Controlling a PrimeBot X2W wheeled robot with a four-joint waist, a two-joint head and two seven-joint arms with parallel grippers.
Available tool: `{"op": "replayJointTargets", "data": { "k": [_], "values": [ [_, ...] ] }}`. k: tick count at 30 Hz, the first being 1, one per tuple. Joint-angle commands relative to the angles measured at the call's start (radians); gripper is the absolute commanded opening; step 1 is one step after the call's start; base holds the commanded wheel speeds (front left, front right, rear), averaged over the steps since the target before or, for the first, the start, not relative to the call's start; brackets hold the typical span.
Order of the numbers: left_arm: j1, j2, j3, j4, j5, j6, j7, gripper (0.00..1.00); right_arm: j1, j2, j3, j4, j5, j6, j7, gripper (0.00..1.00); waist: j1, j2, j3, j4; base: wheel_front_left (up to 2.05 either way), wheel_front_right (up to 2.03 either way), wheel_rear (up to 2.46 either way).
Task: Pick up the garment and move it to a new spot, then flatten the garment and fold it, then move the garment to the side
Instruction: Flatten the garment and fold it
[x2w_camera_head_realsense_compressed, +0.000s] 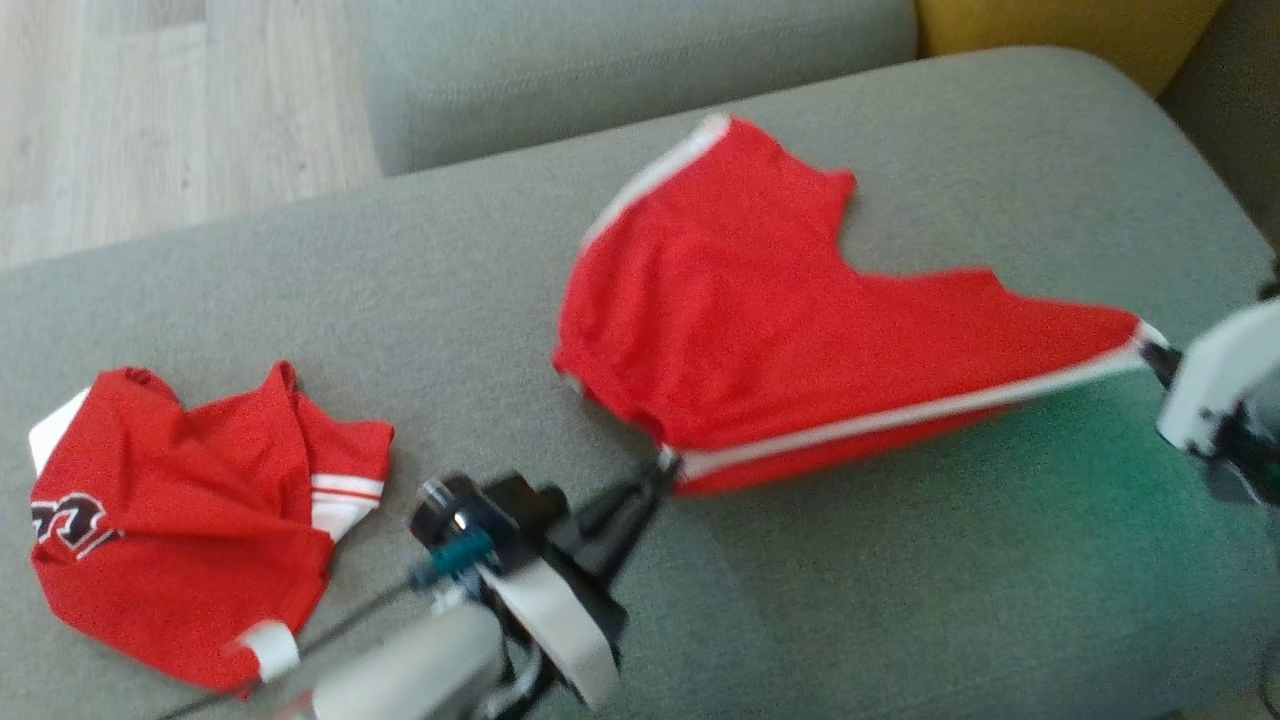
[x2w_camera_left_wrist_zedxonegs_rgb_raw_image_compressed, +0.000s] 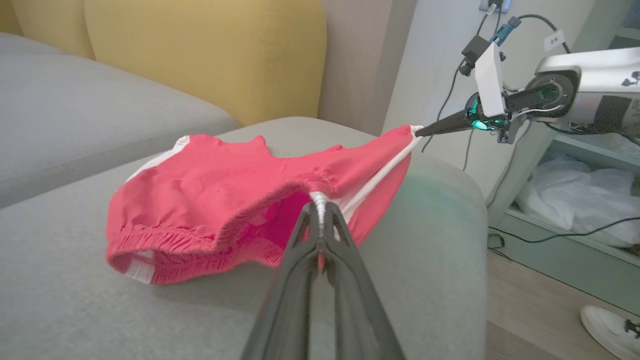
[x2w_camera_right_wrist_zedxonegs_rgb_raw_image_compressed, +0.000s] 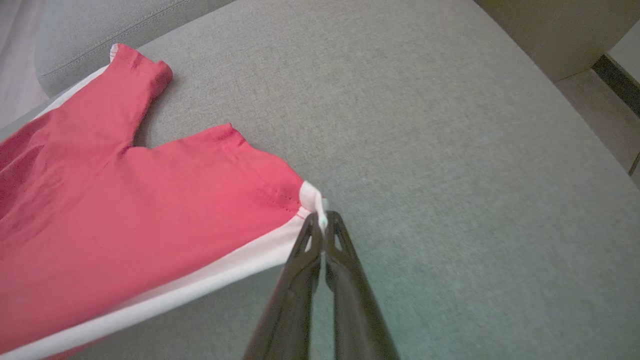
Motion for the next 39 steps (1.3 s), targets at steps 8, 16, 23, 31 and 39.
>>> {"op": "replayJointTargets", "data": {
  "k": [8, 16, 23, 31, 39],
  "values": [
    [0.012, 0.031, 0.013, -0.146, -0.003, 0.068, 0.032, 0.00, 0.184, -0.056, -0.191, -0.332, -0.023, 0.002, 0.079, 0.00, 0.0002, -0.0001, -0.001, -0.008, 0.00, 0.00, 0.00],
    [-0.058, 0.040, 0.067, -0.179, -0.008, 0.095, 0.039, 0.00, 0.178, 0.121, -0.388, -0.610, -0.189, 0.002, 0.139, 0.00, 0.0002, -0.0001, 0.091, 0.045, 0.00, 0.00, 0.00],
    [-0.130, 0.028, 0.100, -0.169, -0.012, 0.084, 0.043, 0.00, 0.039, 0.209, -0.419, -0.616, -0.293, 0.002, 0.136, 0.00, 0.0002, -0.0001, 0.171, 0.111, 0.00, 0.00, 0.00],
    [-0.216, -0.014, 0.102, -0.134, 0.007, 0.060, 0.050, 0.00, -0.186, 0.230, -0.413, -0.459, -0.392, 0.002, 0.033, 0.00, 0.0002, -0.0001, 0.276, 0.180, 0.00, 0.00, 0.00],
    [-0.257, -0.064, 0.087, -0.092, 0.023, 0.036, 0.040, 0.00, -0.344, 0.223, -0.387, -0.239, -0.447, 0.002, -0.103, 0.00, 0.0002, -0.0001, 0.337, 0.242, 0.00, 0.00, 0.00]
  ]
}}
